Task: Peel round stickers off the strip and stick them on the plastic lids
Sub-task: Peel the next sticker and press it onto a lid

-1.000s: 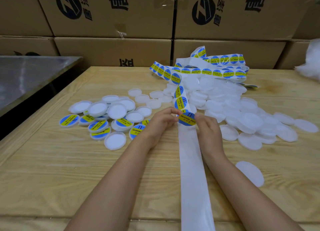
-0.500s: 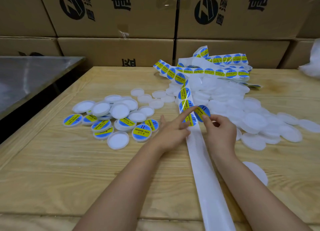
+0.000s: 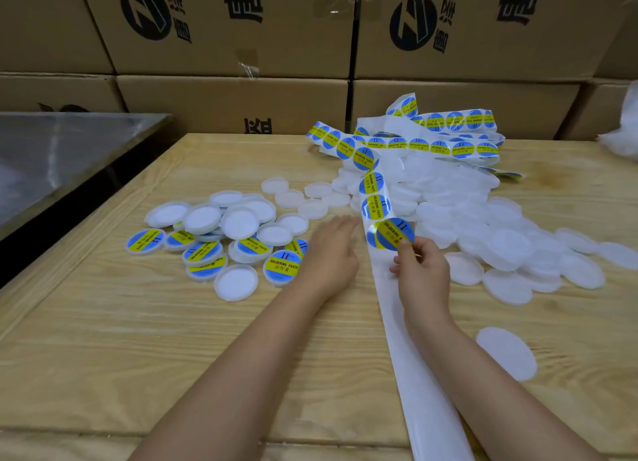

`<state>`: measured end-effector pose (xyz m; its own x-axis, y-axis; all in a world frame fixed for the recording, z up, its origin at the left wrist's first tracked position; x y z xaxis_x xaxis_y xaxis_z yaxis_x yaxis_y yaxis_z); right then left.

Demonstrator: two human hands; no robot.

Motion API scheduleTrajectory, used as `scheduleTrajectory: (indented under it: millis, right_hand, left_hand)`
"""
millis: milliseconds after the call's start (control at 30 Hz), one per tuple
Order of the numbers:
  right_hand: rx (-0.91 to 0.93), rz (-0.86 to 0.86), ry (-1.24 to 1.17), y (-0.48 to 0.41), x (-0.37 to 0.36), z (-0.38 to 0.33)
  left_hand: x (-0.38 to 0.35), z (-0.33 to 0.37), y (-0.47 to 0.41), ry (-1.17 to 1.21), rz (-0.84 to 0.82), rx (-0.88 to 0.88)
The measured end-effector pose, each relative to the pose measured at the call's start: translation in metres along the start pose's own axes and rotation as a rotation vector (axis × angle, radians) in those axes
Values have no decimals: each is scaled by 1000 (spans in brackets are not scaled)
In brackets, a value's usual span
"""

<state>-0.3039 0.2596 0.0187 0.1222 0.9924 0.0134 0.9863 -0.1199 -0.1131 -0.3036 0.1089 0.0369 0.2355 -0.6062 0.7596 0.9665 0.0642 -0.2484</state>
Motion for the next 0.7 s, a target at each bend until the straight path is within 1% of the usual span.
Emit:
scheduleTrajectory:
  millis: [33,67,100,167,267,333,500,600,700]
  right_hand:
    - [2,2,12,-1,-1,0]
    - [9,2,24,-2,-1,0]
    - [18,0,38,-2,-1,0]
    - [35,-10,56,-3,-2,0]
    - [38,-14,55,-4,-2,0]
    - [33,-17,48,-4,-2,0]
    - [39,-50,48,-3,-4,-3]
    - [58,-68,56,-1,-6,-6]
    - [88,-59,37,0,-5,-10]
  left_hand:
    - [3,-4,-5,-241,24,9]
    - [4,-8,-11,-431,21,43]
    - [3,-12,-16,-557,-3,89]
    - [1,-17,-24,-714,-56,178]
    - [3,-19,-34,-843,-81,220]
    - [7,-17,-36,-844,-62,210]
    - [8,-7,-37,-754,8,74]
    - [4,-3,-34,-625,3,-12]
    - [15,7,-26,-439,69,-57]
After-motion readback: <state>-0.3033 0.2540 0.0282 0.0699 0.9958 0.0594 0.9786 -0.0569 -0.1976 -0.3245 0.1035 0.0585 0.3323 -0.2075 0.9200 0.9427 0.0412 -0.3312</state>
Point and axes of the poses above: each hand's wrist, its own y-axis away from the middle knuckle, its own x-axis out of the back of the hand, z = x × y, the point moved 8 cm from there along -y, towards the middle knuckle, and after that the axes turned 3 degrees about -z, right-handed, at the moved point
